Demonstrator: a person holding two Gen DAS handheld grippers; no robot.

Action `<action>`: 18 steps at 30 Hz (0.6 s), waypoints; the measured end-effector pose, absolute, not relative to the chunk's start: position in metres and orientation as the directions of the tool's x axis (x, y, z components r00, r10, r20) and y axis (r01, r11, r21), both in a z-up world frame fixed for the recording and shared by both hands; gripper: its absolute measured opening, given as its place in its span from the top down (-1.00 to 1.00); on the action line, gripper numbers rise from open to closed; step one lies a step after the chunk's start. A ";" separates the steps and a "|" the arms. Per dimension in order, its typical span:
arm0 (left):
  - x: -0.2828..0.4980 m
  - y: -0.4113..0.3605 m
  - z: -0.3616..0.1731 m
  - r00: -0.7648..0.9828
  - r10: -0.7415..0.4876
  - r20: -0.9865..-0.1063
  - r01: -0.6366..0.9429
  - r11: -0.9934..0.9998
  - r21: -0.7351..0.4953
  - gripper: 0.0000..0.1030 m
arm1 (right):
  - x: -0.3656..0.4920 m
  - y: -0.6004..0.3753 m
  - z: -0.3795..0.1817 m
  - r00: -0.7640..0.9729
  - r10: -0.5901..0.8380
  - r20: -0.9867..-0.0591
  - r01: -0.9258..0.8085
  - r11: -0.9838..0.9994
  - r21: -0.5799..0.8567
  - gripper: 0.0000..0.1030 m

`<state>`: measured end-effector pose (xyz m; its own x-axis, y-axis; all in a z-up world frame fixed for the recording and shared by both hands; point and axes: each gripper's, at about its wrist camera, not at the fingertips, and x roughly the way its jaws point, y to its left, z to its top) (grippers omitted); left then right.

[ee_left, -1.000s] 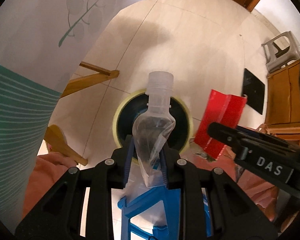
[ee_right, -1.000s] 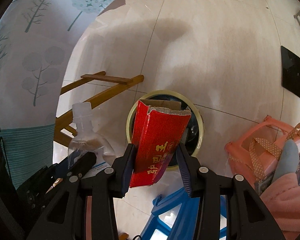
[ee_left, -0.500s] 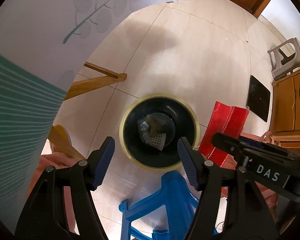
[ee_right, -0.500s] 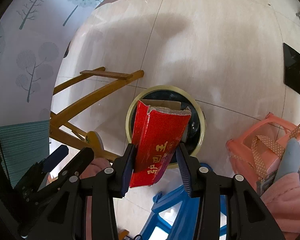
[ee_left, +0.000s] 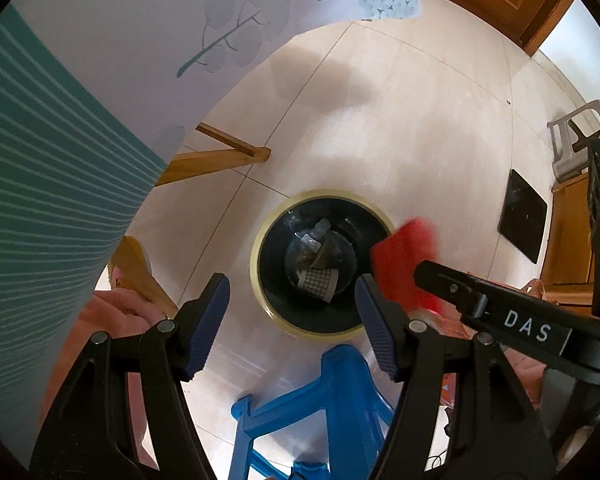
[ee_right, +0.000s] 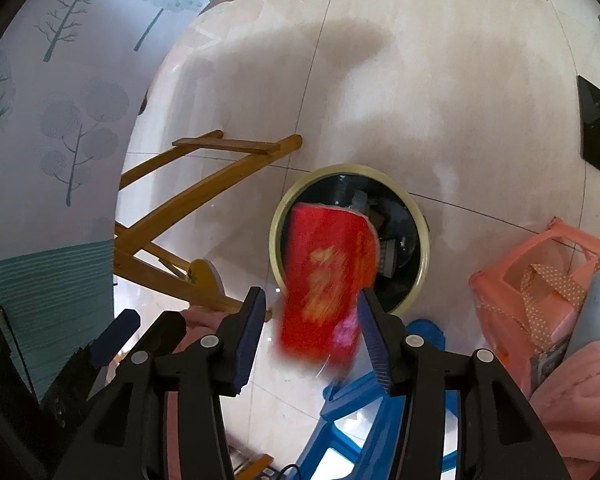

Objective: Collect trash
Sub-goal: 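Open the right gripper to drop the red box into the bin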

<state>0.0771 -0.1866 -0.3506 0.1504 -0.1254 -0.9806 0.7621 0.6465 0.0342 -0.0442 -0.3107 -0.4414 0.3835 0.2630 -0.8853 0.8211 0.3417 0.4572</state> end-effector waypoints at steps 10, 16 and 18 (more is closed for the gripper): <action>0.070 -0.186 -0.339 0.149 -0.105 -0.983 0.748 0.662 0.043 -0.21 | -0.042 -0.307 -0.431 0.400 0.270 -0.876 0.806 0.351 0.477 0.01; 0.057 -0.187 -0.317 0.155 -0.124 -0.980 0.772 0.634 0.042 -0.21 | -0.045 -0.303 -0.411 0.383 0.258 -0.887 0.812 0.365 0.457 0.01; 0.054 -0.185 -0.305 0.140 -0.134 -0.981 0.776 0.630 0.025 -0.21 | -0.048 -0.302 -0.398 0.364 0.253 -0.896 0.817 0.375 0.438 0.01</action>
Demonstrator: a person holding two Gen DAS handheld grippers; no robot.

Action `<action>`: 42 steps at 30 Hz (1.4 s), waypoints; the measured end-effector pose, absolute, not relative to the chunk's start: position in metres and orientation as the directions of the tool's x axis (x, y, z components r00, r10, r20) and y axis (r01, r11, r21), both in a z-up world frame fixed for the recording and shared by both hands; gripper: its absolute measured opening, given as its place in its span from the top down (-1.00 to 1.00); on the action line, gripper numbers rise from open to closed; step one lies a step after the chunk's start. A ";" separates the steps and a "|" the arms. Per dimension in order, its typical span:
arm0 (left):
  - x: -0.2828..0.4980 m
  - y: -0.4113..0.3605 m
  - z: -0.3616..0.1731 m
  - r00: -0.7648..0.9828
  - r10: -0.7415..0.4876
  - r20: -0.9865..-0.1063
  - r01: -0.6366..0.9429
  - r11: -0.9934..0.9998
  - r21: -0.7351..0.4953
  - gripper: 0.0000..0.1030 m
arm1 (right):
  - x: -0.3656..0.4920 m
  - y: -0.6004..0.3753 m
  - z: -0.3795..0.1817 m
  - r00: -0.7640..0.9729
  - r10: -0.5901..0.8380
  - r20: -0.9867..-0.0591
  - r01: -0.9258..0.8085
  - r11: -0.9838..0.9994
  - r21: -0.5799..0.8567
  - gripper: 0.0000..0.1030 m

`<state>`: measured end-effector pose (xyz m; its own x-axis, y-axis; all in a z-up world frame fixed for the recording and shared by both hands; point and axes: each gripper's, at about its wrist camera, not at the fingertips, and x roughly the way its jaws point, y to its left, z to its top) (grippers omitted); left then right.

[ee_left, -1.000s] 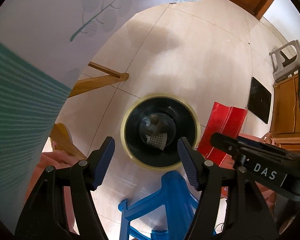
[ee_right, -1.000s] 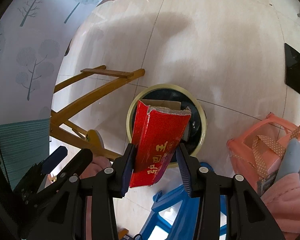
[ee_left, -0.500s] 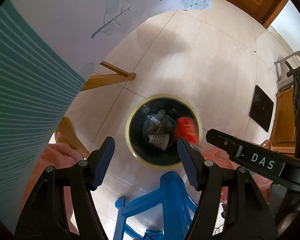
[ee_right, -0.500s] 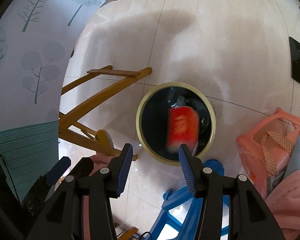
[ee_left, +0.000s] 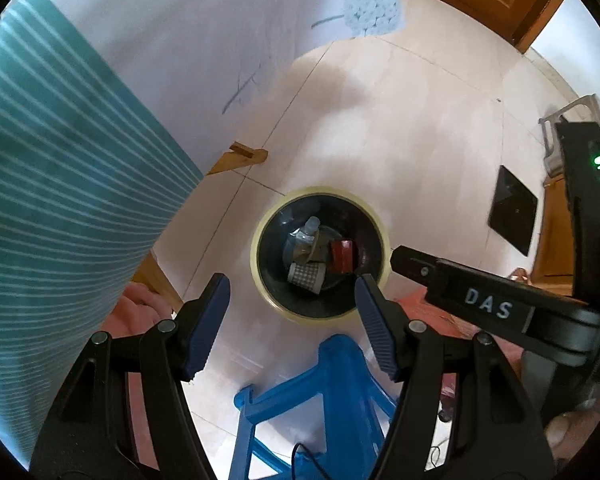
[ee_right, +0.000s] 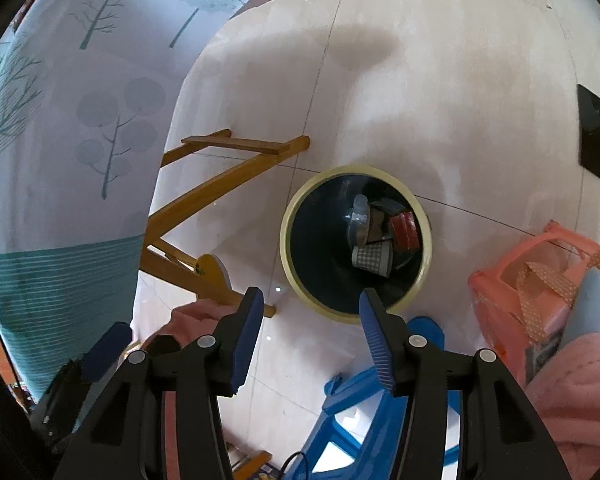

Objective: Collect trash
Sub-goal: 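Open the right gripper to drop the red box into the bin, then move both grippers back over the table toward the remaining trash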

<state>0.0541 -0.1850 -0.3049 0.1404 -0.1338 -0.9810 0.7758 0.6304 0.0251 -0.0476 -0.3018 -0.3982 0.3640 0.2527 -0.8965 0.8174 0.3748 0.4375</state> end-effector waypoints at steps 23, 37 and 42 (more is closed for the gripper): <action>0.083 -0.061 -0.117 0.157 -0.397 -0.904 0.799 0.589 -0.120 -0.21 | -0.010 -0.217 -0.182 0.463 0.179 -0.868 0.624 0.630 0.463 0.01; 0.251 0.070 -0.045 0.333 -0.397 -0.855 0.611 0.782 -0.124 -0.21 | 0.124 -0.164 -0.090 0.498 0.200 -0.844 0.419 0.796 0.436 0.01; 0.326 0.092 -0.023 0.371 -0.378 -0.848 0.574 0.812 -0.110 -0.21 | 0.173 -0.160 -0.064 0.516 0.190 -0.835 0.364 0.834 0.414 0.01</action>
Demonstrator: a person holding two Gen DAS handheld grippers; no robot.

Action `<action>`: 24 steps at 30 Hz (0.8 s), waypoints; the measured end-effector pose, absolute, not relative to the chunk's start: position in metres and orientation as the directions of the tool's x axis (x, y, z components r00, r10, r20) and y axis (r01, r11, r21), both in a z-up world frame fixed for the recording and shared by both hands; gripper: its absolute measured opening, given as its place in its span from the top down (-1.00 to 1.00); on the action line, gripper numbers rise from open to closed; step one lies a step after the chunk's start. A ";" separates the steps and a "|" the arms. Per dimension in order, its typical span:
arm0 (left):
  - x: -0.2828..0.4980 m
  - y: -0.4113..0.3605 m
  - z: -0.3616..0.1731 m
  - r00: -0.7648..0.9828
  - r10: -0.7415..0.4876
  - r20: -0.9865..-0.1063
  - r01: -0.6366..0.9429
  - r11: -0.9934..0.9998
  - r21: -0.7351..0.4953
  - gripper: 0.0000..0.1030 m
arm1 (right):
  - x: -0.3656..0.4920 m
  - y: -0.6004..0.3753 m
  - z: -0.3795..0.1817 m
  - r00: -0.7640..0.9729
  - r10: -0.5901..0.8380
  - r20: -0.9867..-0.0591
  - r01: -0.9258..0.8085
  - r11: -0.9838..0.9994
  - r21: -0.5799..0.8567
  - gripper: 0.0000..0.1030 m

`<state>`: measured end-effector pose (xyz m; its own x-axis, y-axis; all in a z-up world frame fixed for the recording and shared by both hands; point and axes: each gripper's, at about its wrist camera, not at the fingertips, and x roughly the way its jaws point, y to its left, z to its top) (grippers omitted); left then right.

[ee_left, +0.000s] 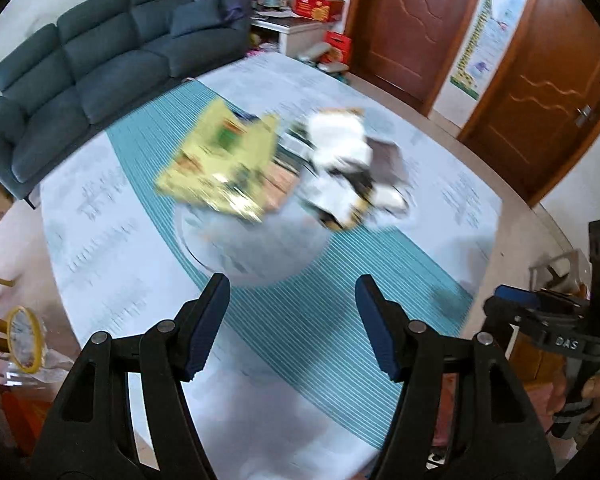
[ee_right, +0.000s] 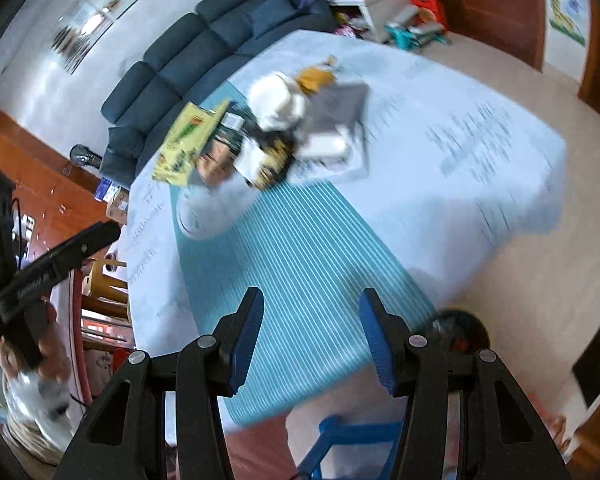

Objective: Collect trash
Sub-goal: 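Move both grippers back over the table toward the remaining trash, then grasp the yellow snack bag with the left gripper while the right gripper grasps the black wrapper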

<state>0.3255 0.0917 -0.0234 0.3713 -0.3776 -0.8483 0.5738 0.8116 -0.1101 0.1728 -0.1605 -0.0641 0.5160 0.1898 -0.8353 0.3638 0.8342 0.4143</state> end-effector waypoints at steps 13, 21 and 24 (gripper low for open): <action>0.458 0.090 -0.028 0.334 -0.397 -0.855 0.598 0.791 -0.133 -0.21 | 0.335 -0.177 -0.091 0.513 0.200 -0.835 0.402 0.804 0.439 -0.30; 0.525 0.074 -0.059 0.295 -0.389 -0.873 0.569 0.805 -0.167 -0.21 | 0.363 -0.185 -0.142 0.469 0.194 -0.862 0.447 0.789 0.421 -0.30; 0.545 0.067 -0.074 0.278 -0.381 -0.882 0.561 0.810 -0.173 -0.21 | 0.368 -0.185 -0.150 0.461 0.203 -0.864 0.443 0.791 0.422 -0.30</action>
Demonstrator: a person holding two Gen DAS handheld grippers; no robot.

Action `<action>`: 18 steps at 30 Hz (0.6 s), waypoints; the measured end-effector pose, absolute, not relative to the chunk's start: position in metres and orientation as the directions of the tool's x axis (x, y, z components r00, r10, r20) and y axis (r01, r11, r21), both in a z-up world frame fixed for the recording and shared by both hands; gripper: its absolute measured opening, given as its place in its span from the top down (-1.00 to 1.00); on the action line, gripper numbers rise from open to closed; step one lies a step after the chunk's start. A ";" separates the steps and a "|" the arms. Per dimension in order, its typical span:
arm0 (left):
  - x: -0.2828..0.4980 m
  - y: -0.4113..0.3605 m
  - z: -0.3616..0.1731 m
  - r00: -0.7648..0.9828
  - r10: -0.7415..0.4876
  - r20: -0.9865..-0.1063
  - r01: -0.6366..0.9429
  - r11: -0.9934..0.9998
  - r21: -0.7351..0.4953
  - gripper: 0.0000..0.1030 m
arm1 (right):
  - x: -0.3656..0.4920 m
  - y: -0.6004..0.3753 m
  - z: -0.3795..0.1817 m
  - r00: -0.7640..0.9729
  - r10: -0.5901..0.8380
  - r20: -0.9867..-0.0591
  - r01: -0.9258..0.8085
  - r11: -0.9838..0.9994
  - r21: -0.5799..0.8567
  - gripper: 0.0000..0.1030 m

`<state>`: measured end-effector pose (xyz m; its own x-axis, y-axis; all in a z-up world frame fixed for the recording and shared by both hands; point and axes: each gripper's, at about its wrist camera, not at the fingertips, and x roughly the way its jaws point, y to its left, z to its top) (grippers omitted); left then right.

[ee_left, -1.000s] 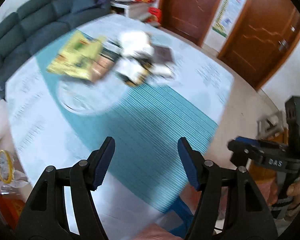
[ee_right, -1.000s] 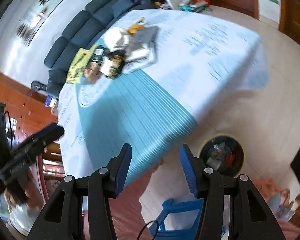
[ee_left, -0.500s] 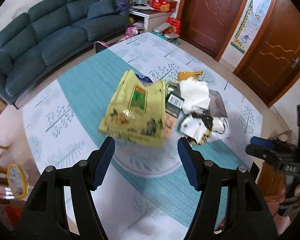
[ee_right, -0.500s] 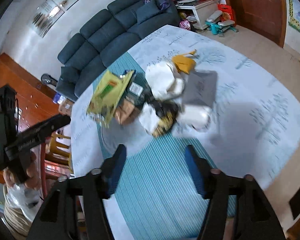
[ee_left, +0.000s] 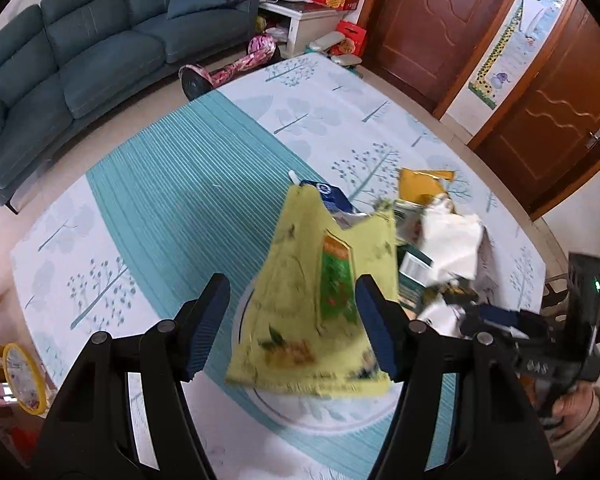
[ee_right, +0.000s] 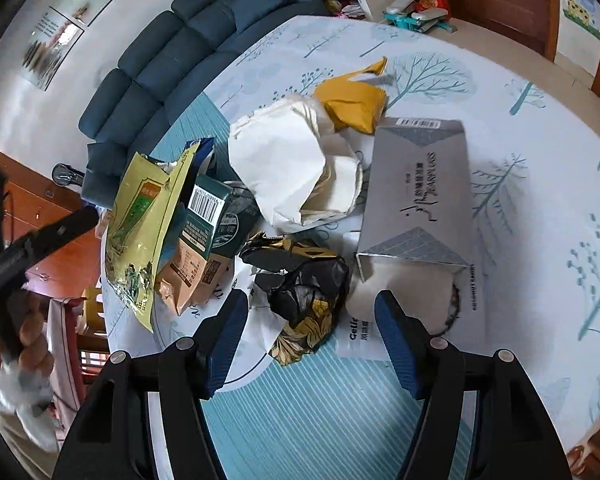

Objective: Collect trash
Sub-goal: 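Grasp the yellow snack bag with the left gripper while the right gripper grasps the black wrapper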

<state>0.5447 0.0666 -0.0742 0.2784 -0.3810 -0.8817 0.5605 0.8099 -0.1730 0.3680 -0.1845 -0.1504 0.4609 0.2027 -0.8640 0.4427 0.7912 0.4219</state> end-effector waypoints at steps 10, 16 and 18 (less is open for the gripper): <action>0.584 0.048 -0.123 0.162 -0.440 -0.883 0.524 0.797 -0.301 -0.21 | 0.366 -0.176 -0.161 0.461 0.244 -0.853 0.411 0.793 0.449 -0.33; 0.590 0.054 -0.138 0.123 -0.478 -0.870 0.475 0.798 -0.371 -0.20 | 0.367 -0.164 -0.161 0.460 0.233 -0.857 0.389 0.815 0.430 -0.33; 0.587 0.058 -0.137 0.122 -0.496 -0.860 0.464 0.794 -0.392 0.24 | 0.369 -0.157 -0.160 0.457 0.225 -0.860 0.380 0.825 0.418 -0.33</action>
<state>0.5872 0.0580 -0.1371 0.1222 -0.4963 -0.8595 0.4642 0.7940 -0.3925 0.3685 -0.1572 -0.1600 0.4572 0.2252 -0.8604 0.3798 0.8253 0.4179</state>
